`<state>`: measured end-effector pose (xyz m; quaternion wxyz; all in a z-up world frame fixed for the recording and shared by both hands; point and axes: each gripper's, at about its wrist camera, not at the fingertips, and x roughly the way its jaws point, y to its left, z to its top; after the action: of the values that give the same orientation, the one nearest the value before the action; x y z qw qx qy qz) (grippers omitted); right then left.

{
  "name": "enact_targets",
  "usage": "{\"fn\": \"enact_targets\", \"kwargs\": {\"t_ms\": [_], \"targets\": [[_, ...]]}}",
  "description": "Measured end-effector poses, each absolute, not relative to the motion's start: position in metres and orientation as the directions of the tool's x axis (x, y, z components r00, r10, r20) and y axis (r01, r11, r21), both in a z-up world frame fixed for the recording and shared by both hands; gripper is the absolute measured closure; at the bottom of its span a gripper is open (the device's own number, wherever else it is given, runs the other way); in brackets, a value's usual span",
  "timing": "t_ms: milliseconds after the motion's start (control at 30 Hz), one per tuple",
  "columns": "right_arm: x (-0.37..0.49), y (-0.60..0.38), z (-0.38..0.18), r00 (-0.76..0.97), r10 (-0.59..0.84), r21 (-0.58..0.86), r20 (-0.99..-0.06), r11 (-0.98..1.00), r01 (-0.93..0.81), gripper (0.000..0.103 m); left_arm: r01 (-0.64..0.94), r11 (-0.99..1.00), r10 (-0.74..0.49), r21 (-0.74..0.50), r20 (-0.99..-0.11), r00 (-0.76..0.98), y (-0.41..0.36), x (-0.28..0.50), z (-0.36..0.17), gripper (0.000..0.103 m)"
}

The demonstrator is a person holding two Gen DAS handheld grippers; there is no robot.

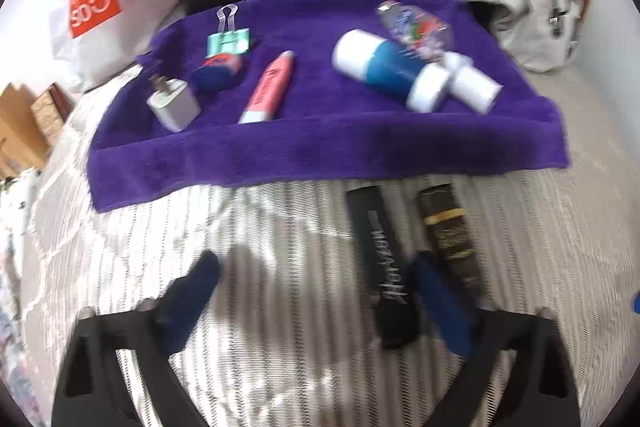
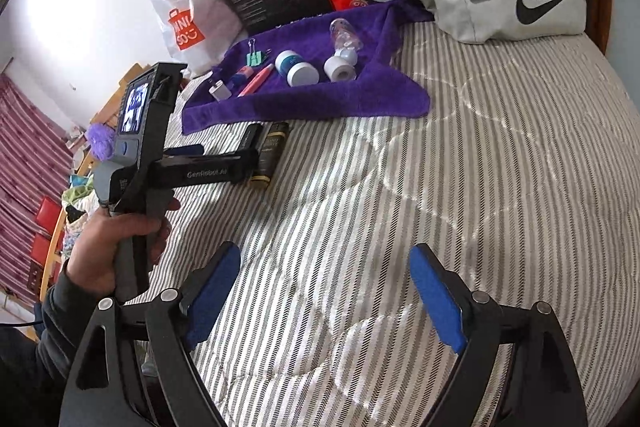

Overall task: Organize rigid objects
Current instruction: 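Grasp the black Horizon marker with the left gripper while the right gripper approaches the Grand Reserve tube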

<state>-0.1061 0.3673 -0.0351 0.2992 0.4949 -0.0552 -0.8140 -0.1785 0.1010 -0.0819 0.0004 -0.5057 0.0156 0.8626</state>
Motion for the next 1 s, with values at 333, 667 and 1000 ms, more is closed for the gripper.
{"fn": "enact_targets", "kwargs": {"t_ms": [333,667,1000], "targets": [[-0.105,0.346,-0.045,-0.295,-0.529,0.375,-0.795,-0.812,0.447,0.017,-0.085,-0.996,0.067,-0.027,-0.852,-0.519,0.111,-0.161,-0.07,0.082],[-0.127,0.304,-0.042,-0.367,-0.49,0.319,-0.79,-0.841,0.436,0.017,-0.043,-0.997,0.072,-0.059,-0.849,-0.524,0.061,-0.158,-0.069,0.082],[-0.162,0.228,-0.076,-0.399,-0.375,0.185,-0.837,-0.88,0.438,0.017,0.035,-0.994,0.07,-0.105,-0.837,-0.542,0.0,-0.147,-0.067,0.082]]}}
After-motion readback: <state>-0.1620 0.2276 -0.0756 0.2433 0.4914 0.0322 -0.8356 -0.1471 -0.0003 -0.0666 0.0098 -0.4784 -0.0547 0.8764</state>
